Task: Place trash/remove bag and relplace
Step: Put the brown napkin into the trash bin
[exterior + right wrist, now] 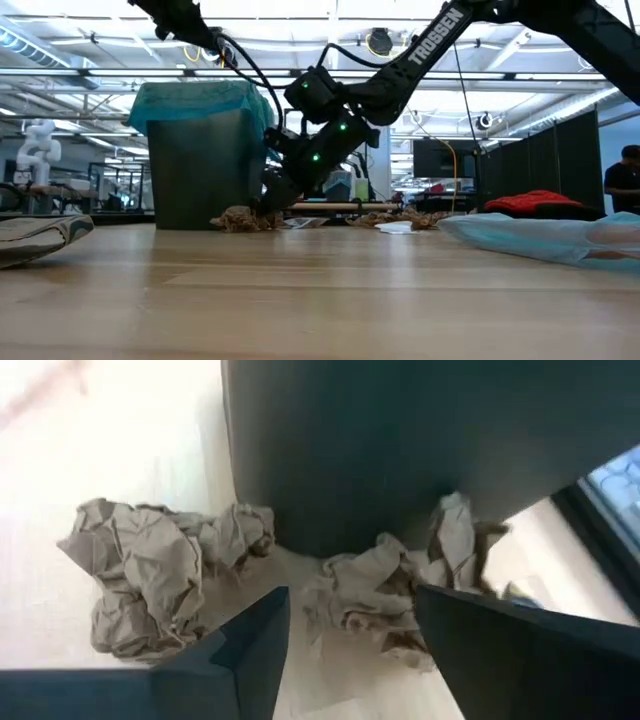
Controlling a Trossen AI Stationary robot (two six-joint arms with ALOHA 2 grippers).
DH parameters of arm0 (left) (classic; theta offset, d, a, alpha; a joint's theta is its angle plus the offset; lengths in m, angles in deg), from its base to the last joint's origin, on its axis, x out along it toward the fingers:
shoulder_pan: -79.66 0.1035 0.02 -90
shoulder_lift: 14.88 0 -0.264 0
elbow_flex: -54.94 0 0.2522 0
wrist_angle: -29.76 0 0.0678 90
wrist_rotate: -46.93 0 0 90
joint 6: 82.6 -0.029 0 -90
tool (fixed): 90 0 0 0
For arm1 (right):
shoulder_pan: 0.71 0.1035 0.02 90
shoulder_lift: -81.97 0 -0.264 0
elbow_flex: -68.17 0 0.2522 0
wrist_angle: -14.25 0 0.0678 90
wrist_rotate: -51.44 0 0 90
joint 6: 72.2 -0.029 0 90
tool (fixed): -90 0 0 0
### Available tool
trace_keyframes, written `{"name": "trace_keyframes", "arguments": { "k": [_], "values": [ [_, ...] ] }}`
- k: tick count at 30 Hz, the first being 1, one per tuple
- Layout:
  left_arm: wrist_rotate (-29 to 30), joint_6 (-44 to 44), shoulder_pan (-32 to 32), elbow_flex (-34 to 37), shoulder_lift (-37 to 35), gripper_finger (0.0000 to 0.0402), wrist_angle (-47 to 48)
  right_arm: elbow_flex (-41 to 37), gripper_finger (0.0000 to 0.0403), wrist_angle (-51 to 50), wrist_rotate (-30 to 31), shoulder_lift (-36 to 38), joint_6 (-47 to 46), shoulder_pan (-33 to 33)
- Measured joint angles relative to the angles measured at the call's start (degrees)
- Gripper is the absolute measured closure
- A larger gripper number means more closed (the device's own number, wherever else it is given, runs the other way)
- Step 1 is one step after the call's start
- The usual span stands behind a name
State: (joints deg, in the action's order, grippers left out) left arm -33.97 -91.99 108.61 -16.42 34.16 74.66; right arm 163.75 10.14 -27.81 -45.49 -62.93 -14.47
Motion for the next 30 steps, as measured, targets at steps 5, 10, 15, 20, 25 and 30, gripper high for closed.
{"name": "trace_keyframes", "arguments": {
  "k": [5,10,15,20,25,30],
  "values": [
    [0.01,0.02,0.0,0.0,0.0,0.0401,0.25,0.0,0.0274,-1.72,-0.09,-0.02,-2.32,-0.28],
    [0.02,0.04,-0.04,0.0,0.0,0.0402,0.04,0.0,0.0386,-2.63,0.17,-0.02,-2.29,-0.03],
    [0.05,0.02,0.03,0.0,0.0,0.0402,-0.1,0.0,0.0398,-10.4,-0.19,1.71,-3.78,2.23],
    [0.48,0.71,0.83,0.0,0.0,0.0402,-0.2,0.0,0.0402,-24.33,-0.34,5.83,-6.71,4.87],
    [0.48,1.5,1.05,0.0,0.0,0.0402,-0.23,0.0,0.0402,-36.32,-0.12,11.87,-10.01,7.26],
    [1.62,2.02,1.05,0.0,0.0,0.0402,-0.22,-0.02,0.0403,-42.5,2.99,19.64,-11.41,9.11]
  ]
}}
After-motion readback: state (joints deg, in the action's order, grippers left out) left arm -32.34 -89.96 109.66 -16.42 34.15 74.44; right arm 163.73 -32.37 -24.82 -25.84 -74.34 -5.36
